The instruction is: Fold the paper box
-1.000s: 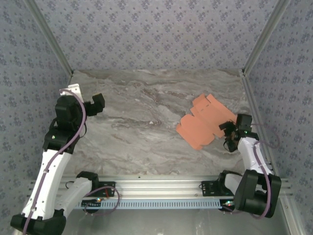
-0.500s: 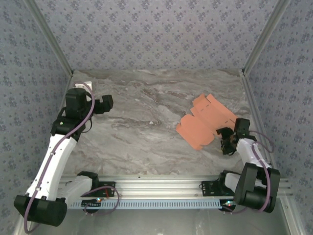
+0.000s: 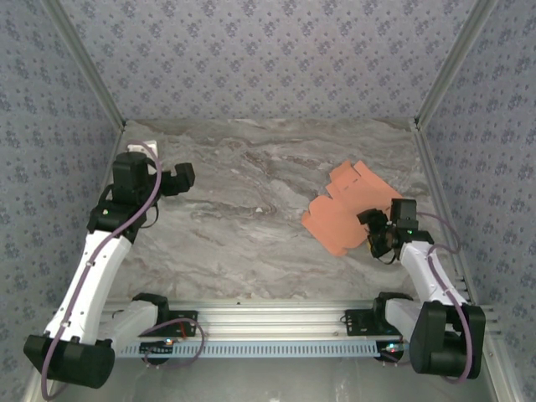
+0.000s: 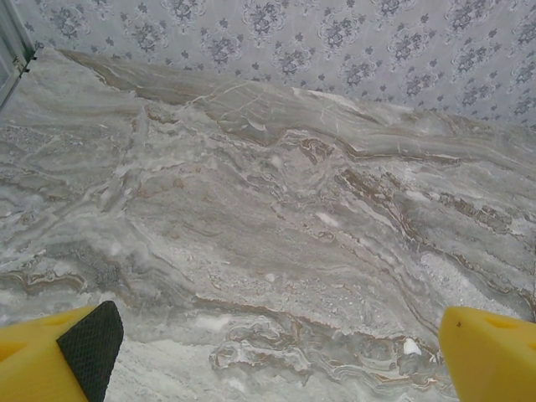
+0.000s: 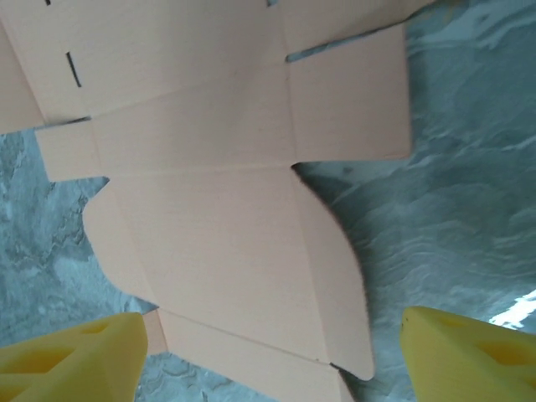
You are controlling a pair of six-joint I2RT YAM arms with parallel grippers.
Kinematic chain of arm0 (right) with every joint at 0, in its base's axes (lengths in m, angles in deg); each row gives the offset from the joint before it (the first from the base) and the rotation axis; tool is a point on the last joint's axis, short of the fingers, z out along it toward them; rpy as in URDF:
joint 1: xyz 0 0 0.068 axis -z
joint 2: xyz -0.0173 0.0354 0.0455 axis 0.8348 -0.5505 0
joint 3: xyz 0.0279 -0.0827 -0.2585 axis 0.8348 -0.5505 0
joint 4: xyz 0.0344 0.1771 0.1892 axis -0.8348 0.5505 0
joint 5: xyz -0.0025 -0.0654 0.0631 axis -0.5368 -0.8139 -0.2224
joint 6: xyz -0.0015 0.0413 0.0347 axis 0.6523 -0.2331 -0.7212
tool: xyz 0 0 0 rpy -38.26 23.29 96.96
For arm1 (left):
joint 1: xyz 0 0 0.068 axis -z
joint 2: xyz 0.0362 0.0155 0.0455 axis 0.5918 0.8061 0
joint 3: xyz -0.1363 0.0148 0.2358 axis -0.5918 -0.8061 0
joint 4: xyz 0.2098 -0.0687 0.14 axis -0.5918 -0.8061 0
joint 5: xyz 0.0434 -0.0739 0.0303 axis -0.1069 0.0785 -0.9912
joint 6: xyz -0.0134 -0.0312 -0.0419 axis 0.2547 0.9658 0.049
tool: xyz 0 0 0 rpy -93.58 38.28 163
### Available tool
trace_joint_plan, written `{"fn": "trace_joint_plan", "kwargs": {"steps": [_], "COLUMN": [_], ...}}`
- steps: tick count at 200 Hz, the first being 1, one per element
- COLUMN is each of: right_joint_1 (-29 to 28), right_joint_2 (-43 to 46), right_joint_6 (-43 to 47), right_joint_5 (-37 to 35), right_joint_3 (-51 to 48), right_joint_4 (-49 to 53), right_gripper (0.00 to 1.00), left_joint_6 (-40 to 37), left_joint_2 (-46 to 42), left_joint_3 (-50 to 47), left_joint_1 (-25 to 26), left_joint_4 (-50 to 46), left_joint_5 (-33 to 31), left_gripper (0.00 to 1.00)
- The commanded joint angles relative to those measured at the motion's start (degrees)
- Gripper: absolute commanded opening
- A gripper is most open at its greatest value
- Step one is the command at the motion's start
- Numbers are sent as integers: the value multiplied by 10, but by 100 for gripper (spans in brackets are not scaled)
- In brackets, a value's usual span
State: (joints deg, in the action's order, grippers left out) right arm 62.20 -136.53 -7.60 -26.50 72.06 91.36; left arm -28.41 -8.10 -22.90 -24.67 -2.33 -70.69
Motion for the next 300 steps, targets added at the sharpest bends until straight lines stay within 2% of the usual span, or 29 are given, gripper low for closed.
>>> {"fn": "trace_joint_plan", "kwargs": {"steps": [1, 33, 52, 94, 136, 150, 171, 193, 208, 221, 243, 300], "right_joint_1": [6, 2, 4, 20, 24, 25, 26, 25, 25, 25, 26, 56], "right_joint_2": [-3, -57, -72, -68, -64, -71, -77, -91, -101, -107, -109, -116], "right_joint_6": [33, 67, 82, 93, 108, 116, 122, 134, 143, 151, 170, 212], "right_joint_5": [-4, 48, 46, 30, 9, -4, -17, -10, -3, -3, -9, -7], "right_joint_3": [2, -10, 1, 6, 5, 12, 12, 20, 30, 34, 48, 101], "right_joint_4": [9, -48, -34, 7, 30, 46, 50, 54, 62, 65, 84, 134], "right_gripper": [78, 51, 50, 56, 60, 66, 69, 71, 71, 72, 81, 81], "left_joint_6": [-3, -9, -7, 25, 59, 72, 130, 212, 241, 243, 232, 232], "left_joint_2": [-18, -29, -24, 17, 40, 37, 33, 37, 45, 55, 70, 97], "left_joint_3": [-13, -44, -59, -41, -35, -43, -69, -129, -152, -152, -133, -127], "left_joint_1": [-2, -2, -2, -2, -2, -2, -1, 0, 3, 6, 11, 37], "left_joint_4": [-4, 18, 35, 40, 29, 33, 53, 110, 137, 144, 132, 145], "left_joint_5": [-6, -15, -16, 35, 52, 55, 69, 120, 135, 143, 142, 133], "left_gripper": [99, 99, 99, 99, 99, 99, 99, 99, 99, 99, 99, 99]}}
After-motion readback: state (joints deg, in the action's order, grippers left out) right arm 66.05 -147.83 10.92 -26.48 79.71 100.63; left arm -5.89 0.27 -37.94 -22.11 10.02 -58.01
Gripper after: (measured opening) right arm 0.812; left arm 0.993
